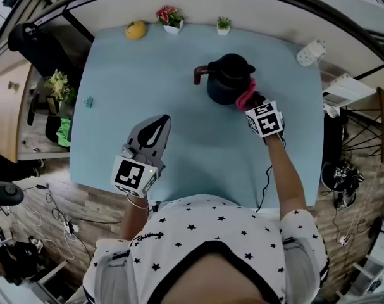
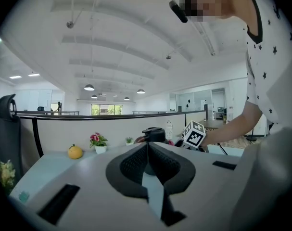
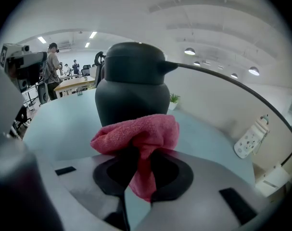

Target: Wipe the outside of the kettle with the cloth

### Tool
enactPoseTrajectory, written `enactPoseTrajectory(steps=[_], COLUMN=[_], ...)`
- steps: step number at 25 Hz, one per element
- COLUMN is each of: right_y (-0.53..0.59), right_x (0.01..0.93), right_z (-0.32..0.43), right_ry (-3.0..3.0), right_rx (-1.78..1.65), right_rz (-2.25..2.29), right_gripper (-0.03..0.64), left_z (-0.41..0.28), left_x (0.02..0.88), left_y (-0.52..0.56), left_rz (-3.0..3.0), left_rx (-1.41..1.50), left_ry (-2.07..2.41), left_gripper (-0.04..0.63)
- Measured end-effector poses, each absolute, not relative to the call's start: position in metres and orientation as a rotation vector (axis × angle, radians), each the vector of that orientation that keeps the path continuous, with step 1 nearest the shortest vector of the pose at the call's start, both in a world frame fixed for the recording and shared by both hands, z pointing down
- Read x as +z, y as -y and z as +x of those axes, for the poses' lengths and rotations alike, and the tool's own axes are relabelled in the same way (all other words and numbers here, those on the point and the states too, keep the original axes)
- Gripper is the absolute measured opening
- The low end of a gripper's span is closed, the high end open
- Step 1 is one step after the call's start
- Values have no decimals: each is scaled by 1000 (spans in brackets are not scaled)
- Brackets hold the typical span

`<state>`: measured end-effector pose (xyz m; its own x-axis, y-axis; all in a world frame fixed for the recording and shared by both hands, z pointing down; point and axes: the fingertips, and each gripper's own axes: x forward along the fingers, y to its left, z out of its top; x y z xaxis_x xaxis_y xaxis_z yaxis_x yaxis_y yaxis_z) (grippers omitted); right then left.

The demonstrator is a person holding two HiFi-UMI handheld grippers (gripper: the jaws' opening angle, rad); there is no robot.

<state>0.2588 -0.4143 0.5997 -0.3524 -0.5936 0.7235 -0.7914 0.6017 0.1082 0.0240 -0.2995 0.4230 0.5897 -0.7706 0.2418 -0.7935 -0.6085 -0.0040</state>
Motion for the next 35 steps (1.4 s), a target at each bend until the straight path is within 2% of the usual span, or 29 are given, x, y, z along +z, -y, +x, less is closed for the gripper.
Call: enactPoseTrajectory(steps=[22, 29, 35], right_y=[413, 406, 397], right_x=[665, 648, 589], right_z=[255, 273, 284], right_ry=[1993, 1998, 2100], right_rx=[432, 525, 561], right_rz=[1046, 1211, 1426], right_gripper=[75, 74, 74], left_z=[20, 14, 14], left_x=[432, 422, 413], left_y=[301, 294, 285], left_rz=[2686, 2703, 2731], left_rx=[375, 375, 353], left_ry=[1341, 1358, 1351], left_gripper=[31, 31, 31])
